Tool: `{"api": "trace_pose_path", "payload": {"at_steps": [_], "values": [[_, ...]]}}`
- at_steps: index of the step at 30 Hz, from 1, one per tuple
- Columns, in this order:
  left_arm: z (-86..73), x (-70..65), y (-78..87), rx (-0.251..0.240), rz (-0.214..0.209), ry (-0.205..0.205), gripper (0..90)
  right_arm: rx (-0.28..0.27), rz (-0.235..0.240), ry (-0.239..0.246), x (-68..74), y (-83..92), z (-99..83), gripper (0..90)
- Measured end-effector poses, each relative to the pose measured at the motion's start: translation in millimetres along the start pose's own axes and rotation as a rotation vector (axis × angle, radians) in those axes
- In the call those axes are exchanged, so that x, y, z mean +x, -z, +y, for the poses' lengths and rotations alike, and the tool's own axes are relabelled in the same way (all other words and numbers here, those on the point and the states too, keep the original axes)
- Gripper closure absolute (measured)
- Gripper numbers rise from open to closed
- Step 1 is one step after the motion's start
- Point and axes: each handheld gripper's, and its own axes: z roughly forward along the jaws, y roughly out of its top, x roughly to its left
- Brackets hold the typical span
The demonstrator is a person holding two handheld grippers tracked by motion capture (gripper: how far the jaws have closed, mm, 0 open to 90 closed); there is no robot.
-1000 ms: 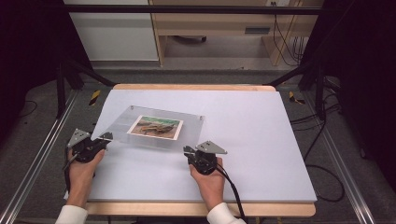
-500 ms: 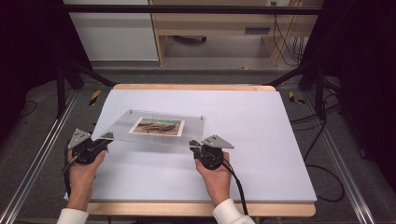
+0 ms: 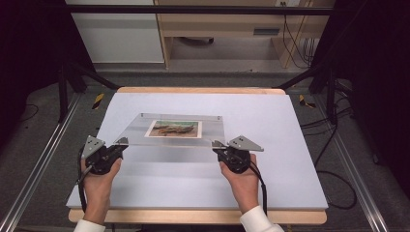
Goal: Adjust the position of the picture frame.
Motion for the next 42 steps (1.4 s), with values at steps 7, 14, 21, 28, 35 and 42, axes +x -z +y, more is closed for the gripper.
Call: {"api": "trace_pose_path", "payload": {"at_steps": [7,14,21,28,35,42], "values": [[2.2,-21.8,-1.0,-0.015,-0.016,-0.011,84.2,-0.019,-0.002,-0.007,-15.2,16.9,-3.7,83.8],[1.4,-48.8,-7.9,-0.018,-0.024,-0.036,84.2,-0.031,-0.013,-0.039,-34.5,34.5,-14.8,84.0],[-0.3,-63.3,-12.3,-0.032,-0.043,-0.046,84.0,-0.029,-0.024,-0.047,-48.0,45.5,-17.3,84.0],[-2.3,-70.3,-19.2,-0.030,-0.059,-0.042,83.9,-0.018,-0.040,-0.046,-56.8,49.6,-17.3,84.0],[-4.6,-77.8,-26.7,-0.031,-0.068,-0.047,83.8,-0.012,-0.067,-0.054,-66.4,51.4,-18.4,84.1],[-12.2,-81.8,-30.3,-0.011,-0.082,-0.032,83.4,0.017,-0.064,-0.057,-74.0,52.5,-20.8,84.0]]}}
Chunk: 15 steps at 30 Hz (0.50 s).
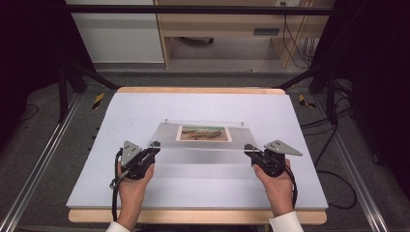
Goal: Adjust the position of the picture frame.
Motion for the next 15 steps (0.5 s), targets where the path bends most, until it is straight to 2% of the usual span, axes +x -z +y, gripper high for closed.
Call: {"api": "trace_pose_path", "payload": {"at_steps": [5,10,15], "values": [[-2.5,-1.2,-0.4,0.004,-0.006,0.006,83.4,0.004,0.004,-0.005,-2.3,0.5,-1.4,84.2],[-7.8,0.2,0.1,0.009,-0.014,0.035,83.7,0.008,0.013,-0.005,-2.6,0.4,-3.6,84.3],[-9.4,-0.4,0.3,0.013,-0.011,0.034,83.7,0.010,0.019,0.000,-2.7,0.3,-5.8,84.3]]}}
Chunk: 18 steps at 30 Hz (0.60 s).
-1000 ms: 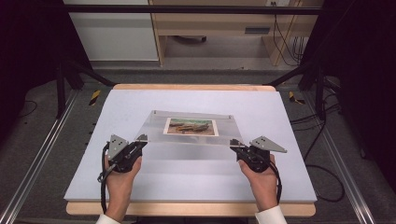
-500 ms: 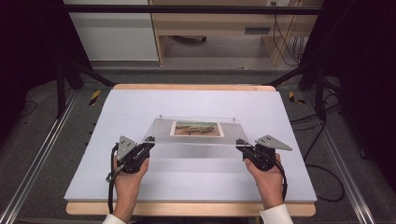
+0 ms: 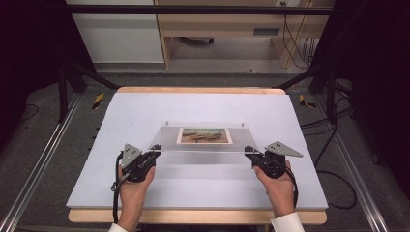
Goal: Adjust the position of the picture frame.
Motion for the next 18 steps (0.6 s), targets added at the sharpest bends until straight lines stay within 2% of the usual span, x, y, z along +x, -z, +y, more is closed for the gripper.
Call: {"api": "trace_pose_path", "payload": {"at_steps": [10,18], "values": [[-10.8,-3.1,1.2,0.032,0.018,-0.020,83.7,0.021,0.003,-0.006,0.1,-0.2,-9.3,84.5],[-16.5,-3.0,1.3,0.075,0.008,-0.016,83.8,0.049,0.012,-0.010,-0.7,-0.4,-17.0,84.5]]}}
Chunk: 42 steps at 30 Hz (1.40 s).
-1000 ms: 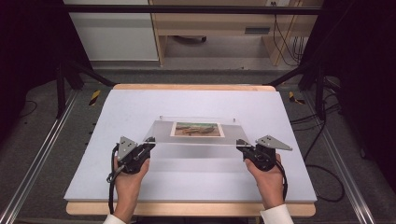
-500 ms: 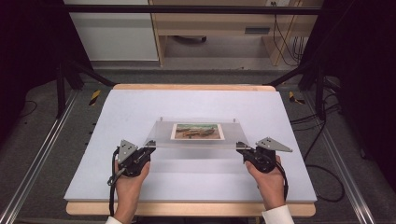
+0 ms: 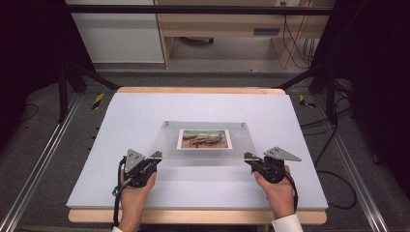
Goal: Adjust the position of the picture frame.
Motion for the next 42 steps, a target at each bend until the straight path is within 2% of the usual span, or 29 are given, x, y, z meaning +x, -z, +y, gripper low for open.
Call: {"api": "trace_pose_path", "payload": {"at_steps": [8,11,16,22,32,33,42], "values": [[-8.5,-3.5,-3.2,0.048,-0.008,-0.013,83.8,0.029,0.020,-0.004,-6.3,-2.8,-8.3,84.4],[-10.7,-5.1,-6.2,0.063,-0.014,-0.023,83.7,0.047,-0.001,0.003,-9.1,-4.4,-10.0,84.3],[-12.0,-5.5,-9.4,0.070,-0.015,-0.039,83.5,0.056,-0.018,-0.001,-11.2,-7.3,-11.4,84.3],[-13.0,-3.7,-11.4,0.077,-0.013,-0.040,83.4,0.063,-0.023,0.008,-11.1,-9.6,-11.9,84.2],[-18.9,-3.0,-16.6,0.116,-0.022,-0.032,82.6,0.093,-0.033,0.008,-11.3,-12.6,-16.2,83.8],[-20.5,-2.9,-17.5,0.120,-0.024,-0.034,83.2,0.109,-0.033,0.013,-12.0,-13.5,-18.5,83.6],[-19.0,-1.4,-18.1,0.121,-0.022,-0.037,81.9,0.117,-0.035,0.009,-11.1,-13.9,-19.3,83.6]]}}
